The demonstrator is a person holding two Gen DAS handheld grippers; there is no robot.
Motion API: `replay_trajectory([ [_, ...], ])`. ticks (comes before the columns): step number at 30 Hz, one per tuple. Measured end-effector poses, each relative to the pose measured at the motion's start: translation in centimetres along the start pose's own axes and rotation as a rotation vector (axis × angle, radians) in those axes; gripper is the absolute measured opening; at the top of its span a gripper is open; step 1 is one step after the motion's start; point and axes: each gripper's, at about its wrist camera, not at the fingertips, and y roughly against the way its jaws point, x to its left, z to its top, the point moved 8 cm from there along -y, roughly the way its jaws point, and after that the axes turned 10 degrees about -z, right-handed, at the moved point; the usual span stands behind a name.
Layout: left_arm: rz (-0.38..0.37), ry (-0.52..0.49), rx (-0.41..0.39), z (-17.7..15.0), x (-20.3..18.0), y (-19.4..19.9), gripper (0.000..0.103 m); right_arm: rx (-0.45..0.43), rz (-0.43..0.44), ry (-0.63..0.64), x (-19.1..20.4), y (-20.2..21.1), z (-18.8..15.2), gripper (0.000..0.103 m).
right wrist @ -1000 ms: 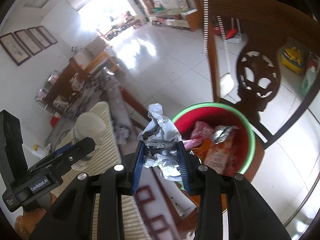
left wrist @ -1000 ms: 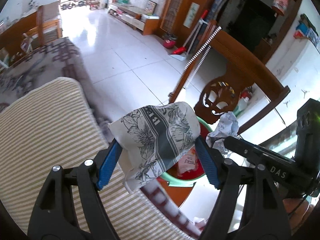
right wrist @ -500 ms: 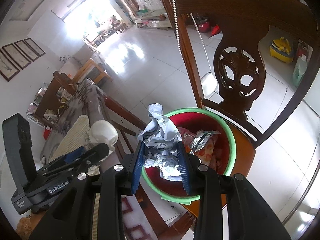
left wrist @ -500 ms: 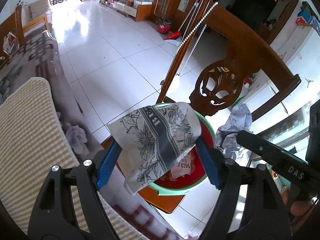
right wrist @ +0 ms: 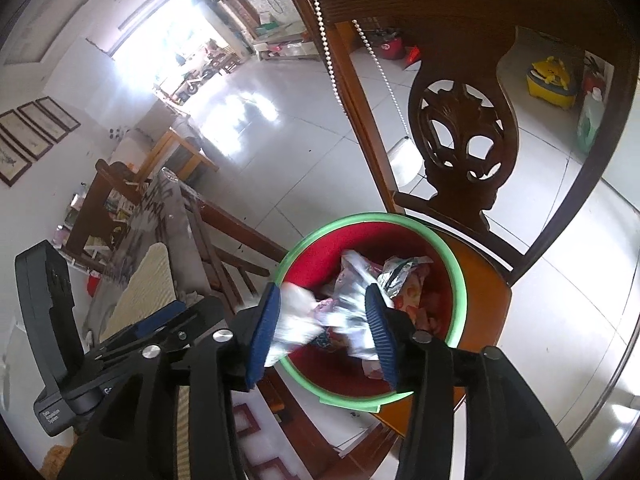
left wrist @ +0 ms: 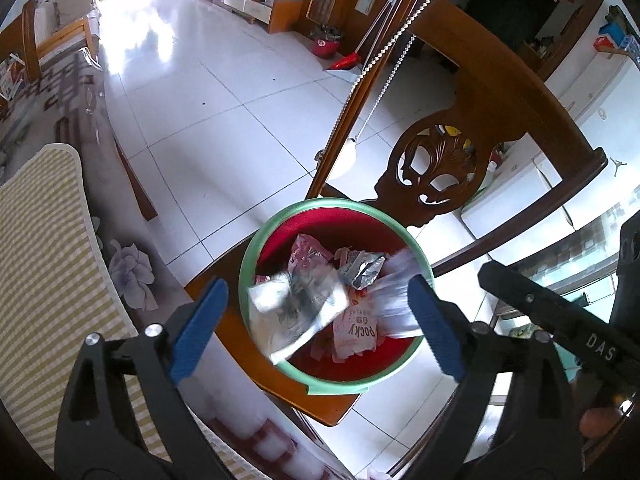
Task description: Collect trash
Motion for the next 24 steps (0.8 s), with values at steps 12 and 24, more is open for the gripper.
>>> replay_trajectory([
  [12, -0.007, -0.032, -0.083, -0.6, 1.0, 5.0, 0.095, -0.030, 0.011, -0.016, 2.4, 2.1, -1.9, 0.054],
  [24, 0.165, -0.102, -0.459, -2.1, 6.5, 22.1, 0.098, -0.180, 0.122, 0.119, 15.5, 9.1, -6.9, 0.071],
])
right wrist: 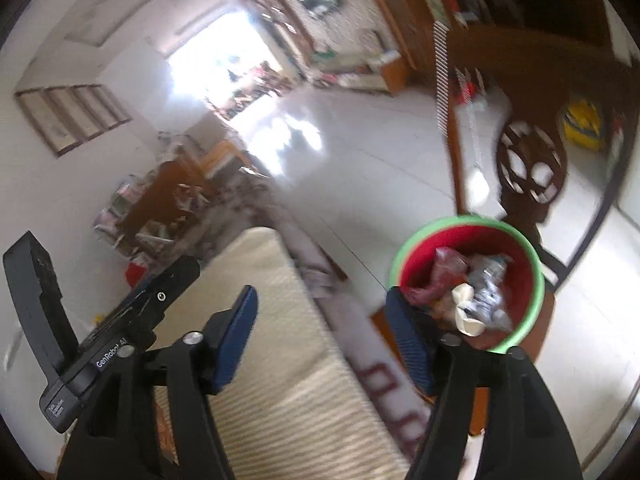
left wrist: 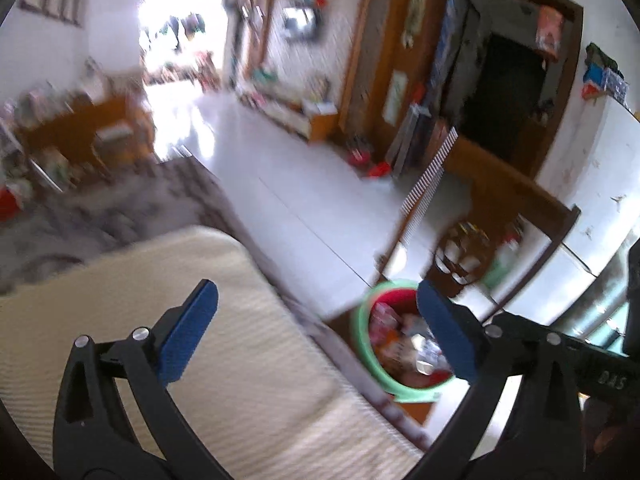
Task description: Collect trash
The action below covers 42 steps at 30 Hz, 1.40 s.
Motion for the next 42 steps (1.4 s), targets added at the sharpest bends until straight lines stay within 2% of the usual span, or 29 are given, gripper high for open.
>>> replay_trajectory([
  [3, 0.087, -0.023, -0.088, 1.1, 2.7, 4.7, 0.098, -0.101, 0.017, 0.086, 5.3, 1.9, -0.5, 0.082],
  [6, 0.141, -0.026, -0.163, 1.8, 5.2, 9.0, 0.098, -0.219, 0.003, 0.166, 9.6, 3.6, -1.1, 0.095],
  [10, 0.248, -0.008, -0.267, 2.5, 8.6, 14.6, 0.098, -0.424, -0.004, 0.252, 15.0, 6.3, -2.3, 0.096],
  [12, 0.290, 0.005, -0.290, 2.5, 9.9, 16.4, 0.098, -0.473, -0.032, 0.289, 16.5, 6.7, -2.9, 0.096],
  [13, 0.305, 0.012, -0.297, 2.5, 10.5, 17.1, 0.098, -0.466, -0.035, 0.295, 17.0, 6.6, -3.2, 0.096],
  [16, 0.307, 0.039, -0.307, 2.3, 12.0, 18.8, 0.098, -0.373, 0.024, 0.272, 18.4, 5.4, -4.5, 0.096],
  [23, 0.360, 0.103, -0.335, 1.2, 14.1, 21.7, 0.098, -0.422, -0.045, 0.203, 18.4, 5.5, -4.9, 0.096],
  [27, 0.297, 0.104, -0.361, 0.7, 14.3, 22.9, 0.098, -0.430, -0.050, 0.187, 18.6, 5.9, -5.3, 0.096],
  [42, 0.309, 0.084, -0.326, 0.1, 14.4, 23.3, 0.098, -0.399, -0.055, 0.186, 19.4, 5.8, -6.5, 0.096],
])
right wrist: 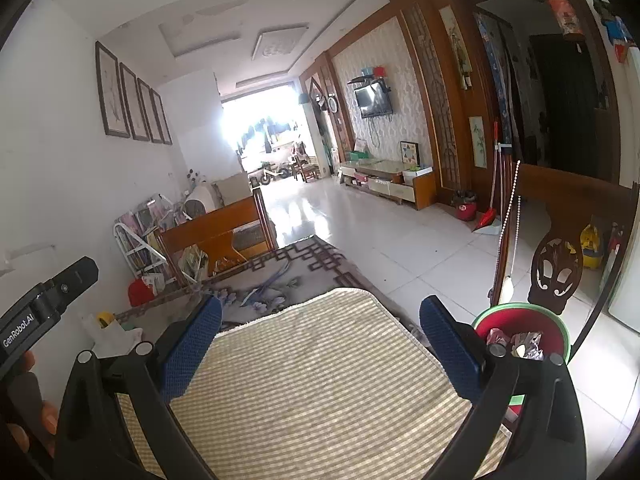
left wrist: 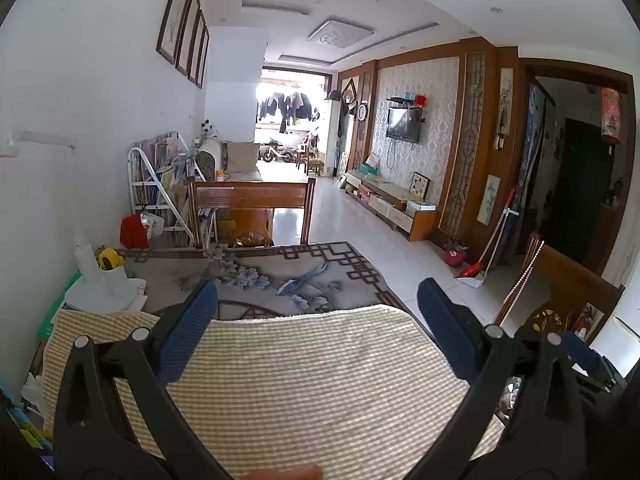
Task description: Collect trash
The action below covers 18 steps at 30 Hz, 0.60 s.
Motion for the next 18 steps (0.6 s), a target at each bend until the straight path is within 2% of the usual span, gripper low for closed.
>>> replay_trajectory([
  [18, 0.022, 0.020, 0.034, -0.58, 0.83, -0.28, 0.098, 0.038, 0.007, 0.038, 0.59, -0.88, -0.80, 0.096],
])
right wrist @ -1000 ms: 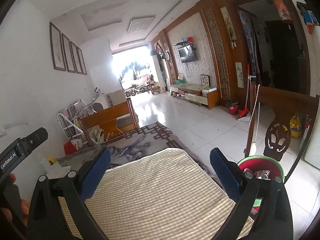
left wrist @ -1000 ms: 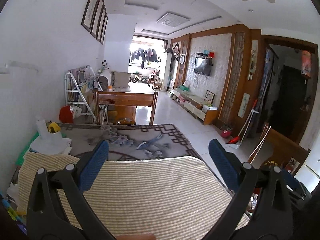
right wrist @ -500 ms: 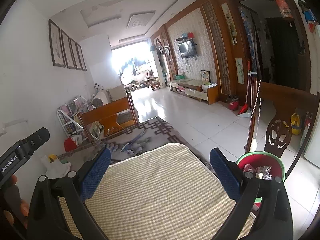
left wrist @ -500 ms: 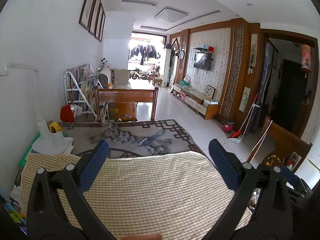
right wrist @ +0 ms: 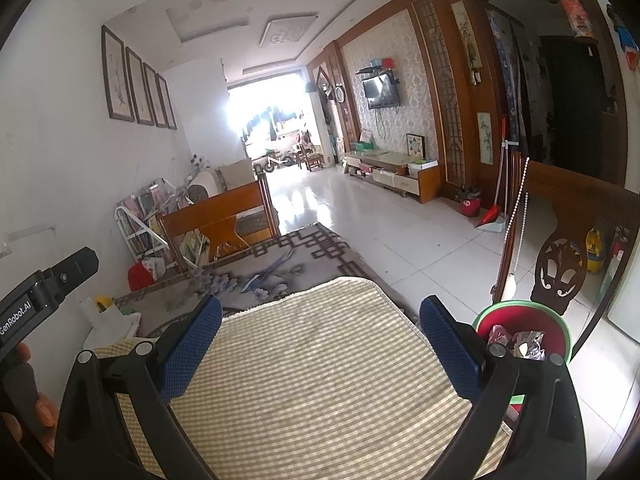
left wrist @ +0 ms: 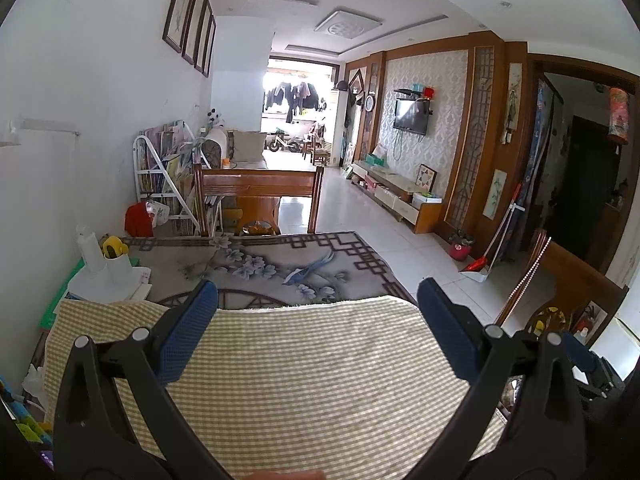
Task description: Collect trash
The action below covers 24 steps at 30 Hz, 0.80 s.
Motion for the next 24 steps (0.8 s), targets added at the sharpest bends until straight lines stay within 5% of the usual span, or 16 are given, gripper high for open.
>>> replay_trajectory([
  [16, 0.009, 0.013, 0.048, -1.2, 0.3, -1.3, 0.098, 0.063, -0.003, 0.011, -0.4, -1.7, -1.4, 0.096],
  [24, 0.038, 0.024, 0.146, -4.8, 2.0, -3.2, 0.098, 0.192, -0.017, 0.106, 0.1, -7.6, -5.9, 0.096],
])
